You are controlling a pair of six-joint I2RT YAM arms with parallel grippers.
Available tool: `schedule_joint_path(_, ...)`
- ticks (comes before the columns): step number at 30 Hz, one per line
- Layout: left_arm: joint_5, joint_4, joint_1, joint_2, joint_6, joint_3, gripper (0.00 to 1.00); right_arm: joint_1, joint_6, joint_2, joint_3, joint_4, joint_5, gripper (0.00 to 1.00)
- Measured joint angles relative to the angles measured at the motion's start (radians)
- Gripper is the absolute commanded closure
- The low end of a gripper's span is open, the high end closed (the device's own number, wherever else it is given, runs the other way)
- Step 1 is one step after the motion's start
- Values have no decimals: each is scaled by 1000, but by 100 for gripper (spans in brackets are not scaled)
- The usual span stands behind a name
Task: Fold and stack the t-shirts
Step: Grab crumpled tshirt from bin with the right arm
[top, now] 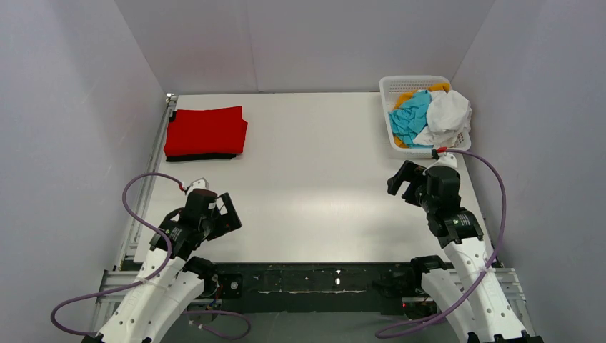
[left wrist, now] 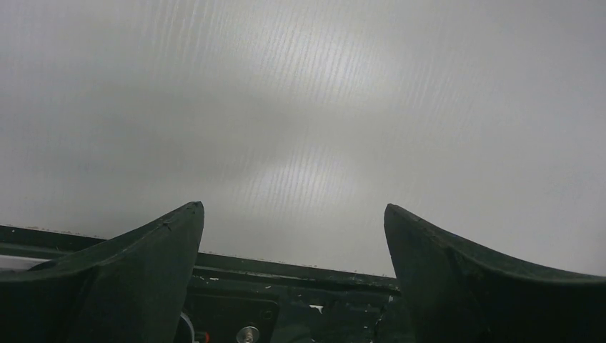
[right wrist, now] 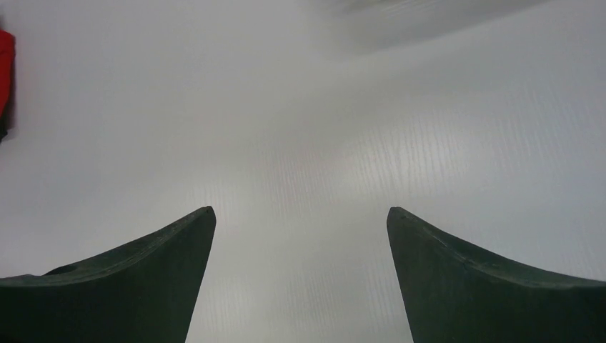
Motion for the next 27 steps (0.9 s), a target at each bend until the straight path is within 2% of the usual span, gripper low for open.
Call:
schedule_joint_path(11,-5,0,0,8,0,4,2,0,16,62,42,51,44,2)
schedule_joint_path(19,-6,3,0,7,1,8,2,-40,-34,361,426,75,137,2)
schedule_joint_path(27,-2,3,0,-15,0,8,2,-306,-78,760,738,72,78,5)
